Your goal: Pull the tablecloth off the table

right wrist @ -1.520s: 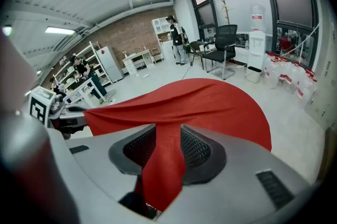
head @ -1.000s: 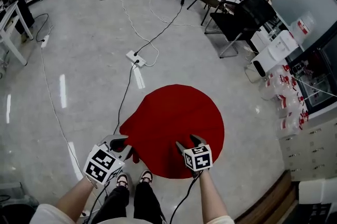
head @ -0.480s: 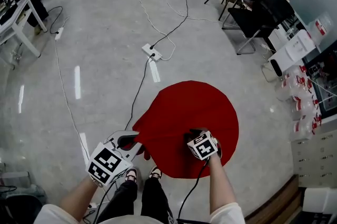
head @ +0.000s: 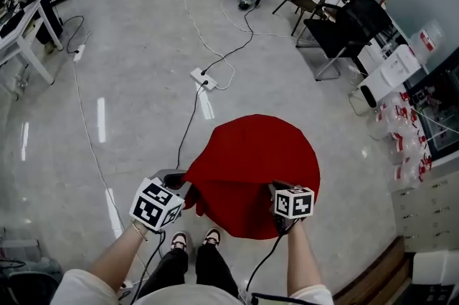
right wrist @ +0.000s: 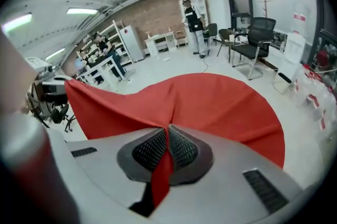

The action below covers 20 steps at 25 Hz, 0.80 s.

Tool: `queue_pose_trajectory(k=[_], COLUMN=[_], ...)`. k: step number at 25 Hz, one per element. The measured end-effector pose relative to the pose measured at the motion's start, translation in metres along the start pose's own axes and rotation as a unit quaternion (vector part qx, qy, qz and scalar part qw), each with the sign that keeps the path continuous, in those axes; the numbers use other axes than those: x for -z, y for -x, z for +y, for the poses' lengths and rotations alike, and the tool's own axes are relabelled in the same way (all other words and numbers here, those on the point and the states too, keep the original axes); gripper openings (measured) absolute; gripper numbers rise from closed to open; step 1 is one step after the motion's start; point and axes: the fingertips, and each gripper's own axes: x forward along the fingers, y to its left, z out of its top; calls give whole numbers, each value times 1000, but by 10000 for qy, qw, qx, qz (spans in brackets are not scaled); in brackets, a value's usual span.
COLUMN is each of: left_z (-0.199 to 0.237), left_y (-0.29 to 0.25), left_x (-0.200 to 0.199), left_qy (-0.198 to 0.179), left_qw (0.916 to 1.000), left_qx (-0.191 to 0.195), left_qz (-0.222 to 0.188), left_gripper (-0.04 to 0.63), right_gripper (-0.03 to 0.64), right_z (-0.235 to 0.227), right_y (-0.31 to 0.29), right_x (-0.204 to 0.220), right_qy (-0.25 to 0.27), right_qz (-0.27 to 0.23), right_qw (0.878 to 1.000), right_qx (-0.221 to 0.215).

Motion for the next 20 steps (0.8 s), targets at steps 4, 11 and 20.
queue_pose_trajectory(k=[4,11,20], left_z=[-4,-24,-54], left_y=[-5,-7,-11], left_x=[1,-26,-61], left_qy=[-69,-238,-350], left_qw=[10000,9993,9966], left_qx=[-36,205,595], left_qz=[48,-195,-443], left_gripper=[18,18,18], right_gripper=[29,29,29], right_z=[0,-6,1], right_y=[25,76,136], right_x=[-4,-6,6], right_qy=[-401,-1363,-1990], right_qz=[-285,-998,-1731], right_qw=[9987,9841,9613], right_qx=[102,547,801])
